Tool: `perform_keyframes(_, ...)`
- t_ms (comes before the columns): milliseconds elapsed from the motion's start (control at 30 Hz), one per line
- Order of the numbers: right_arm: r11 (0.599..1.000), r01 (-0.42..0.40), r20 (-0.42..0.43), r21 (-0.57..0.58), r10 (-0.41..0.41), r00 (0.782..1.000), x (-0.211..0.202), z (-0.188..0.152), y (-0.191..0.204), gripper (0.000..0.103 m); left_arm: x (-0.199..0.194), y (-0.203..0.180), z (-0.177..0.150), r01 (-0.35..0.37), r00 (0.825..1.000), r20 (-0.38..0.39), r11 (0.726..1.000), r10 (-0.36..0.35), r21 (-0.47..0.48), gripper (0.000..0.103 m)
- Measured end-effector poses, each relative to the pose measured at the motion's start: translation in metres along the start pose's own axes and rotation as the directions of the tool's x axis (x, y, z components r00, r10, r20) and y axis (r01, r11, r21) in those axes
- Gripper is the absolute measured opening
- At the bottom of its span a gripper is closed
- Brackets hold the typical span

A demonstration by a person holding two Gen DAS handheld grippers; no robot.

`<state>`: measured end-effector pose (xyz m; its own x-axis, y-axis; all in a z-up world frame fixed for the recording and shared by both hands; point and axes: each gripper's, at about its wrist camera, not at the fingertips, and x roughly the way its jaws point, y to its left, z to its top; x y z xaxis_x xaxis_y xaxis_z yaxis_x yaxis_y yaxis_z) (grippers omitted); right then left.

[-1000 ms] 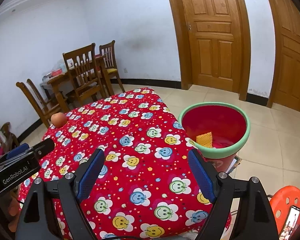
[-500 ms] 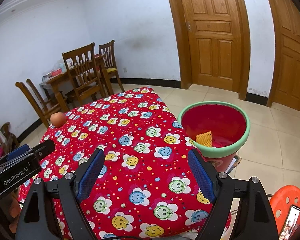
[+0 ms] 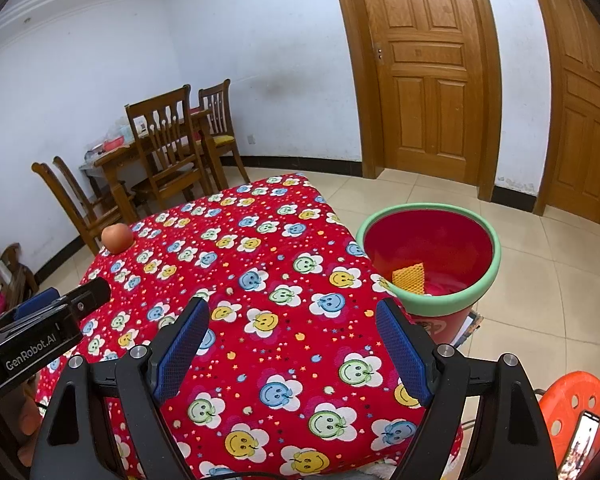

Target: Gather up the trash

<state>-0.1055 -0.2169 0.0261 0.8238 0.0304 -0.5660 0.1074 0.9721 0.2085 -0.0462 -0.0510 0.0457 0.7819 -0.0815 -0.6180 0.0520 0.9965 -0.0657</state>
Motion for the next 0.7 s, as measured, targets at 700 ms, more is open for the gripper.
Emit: perform_keyframes(700, 1.0, 0.001, -0.001, 0.0, -0.001, 1.0, 0.0001, 0.0001, 0.0006, 0.086, -0.0003, -0.0014, -0.0004, 0.003, 1.0, 0.0, 1.0, -0.003, 0.0, 0.083)
